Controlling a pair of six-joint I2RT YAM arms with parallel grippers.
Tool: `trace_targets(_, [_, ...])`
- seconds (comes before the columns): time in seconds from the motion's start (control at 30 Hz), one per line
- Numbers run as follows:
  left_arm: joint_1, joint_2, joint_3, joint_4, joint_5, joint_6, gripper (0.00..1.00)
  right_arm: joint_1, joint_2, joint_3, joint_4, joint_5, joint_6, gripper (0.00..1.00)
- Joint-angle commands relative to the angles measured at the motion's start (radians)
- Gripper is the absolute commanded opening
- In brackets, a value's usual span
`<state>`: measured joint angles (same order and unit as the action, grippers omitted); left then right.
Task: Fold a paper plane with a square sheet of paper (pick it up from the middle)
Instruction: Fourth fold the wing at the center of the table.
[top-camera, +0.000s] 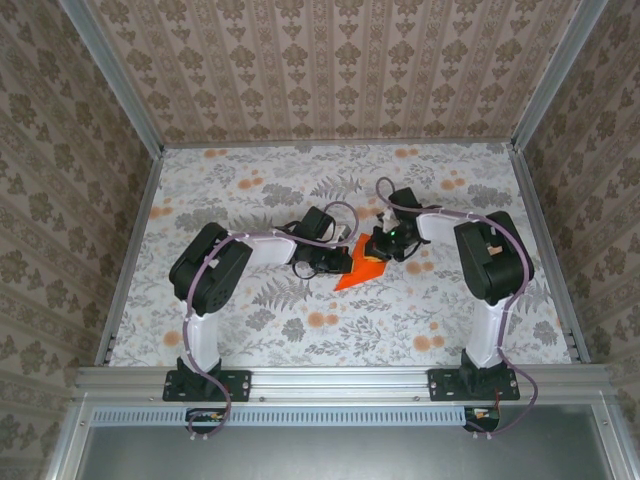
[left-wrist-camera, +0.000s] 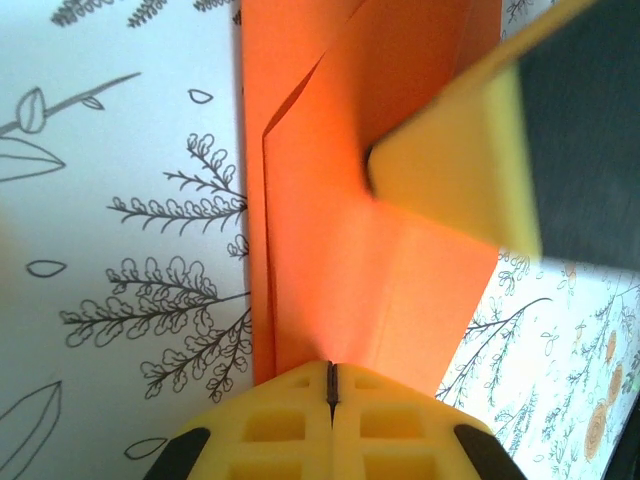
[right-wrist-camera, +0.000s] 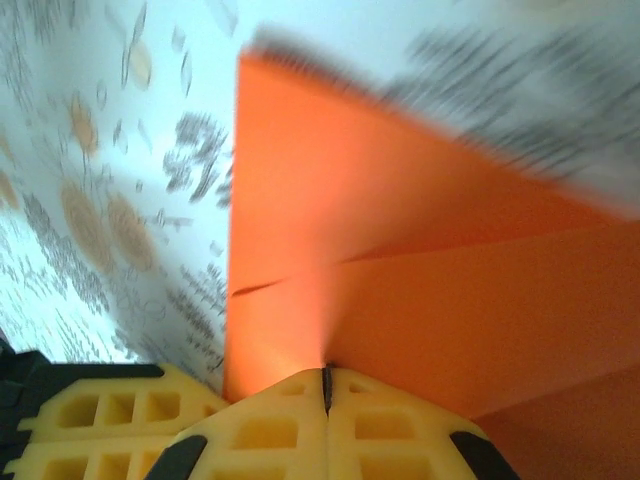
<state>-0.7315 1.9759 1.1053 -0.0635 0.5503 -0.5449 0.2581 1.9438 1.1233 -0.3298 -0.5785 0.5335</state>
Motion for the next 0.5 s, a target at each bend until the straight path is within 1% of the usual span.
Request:
trace_targets(0.0, [-0.01,0.067,-0.039,-0.209,-0.055,0.032,0.0,-0.074,0.009,0.006,0.047,0.016,-0.027,0.02])
trace_targets(0.1, [-0.01,0.059,-0.04,-0.2,-0.046,0.029,0.0,-0.08,-0.056,-0.004,0.076,-0.025,-0.036,0.03])
trace_targets(0.27, [-0.013,0.07,-0.02,-0.2,-0.042,0.031,0.0,-0.04,-0.145,-0.095,0.141,-0.055,-0.009,0.04])
trace_targets(0.37, [-0.015,0.07,-0.012,-0.203,-0.045,0.032,0.0,0.006,-0.145,-0.147,0.192,-0.064,0.026,0.04])
trace_targets(0.47, [-0.013,0.07,-0.007,-0.209,-0.047,0.034,0.0,0.053,-0.11,-0.16,0.219,-0.075,0.037,0.03])
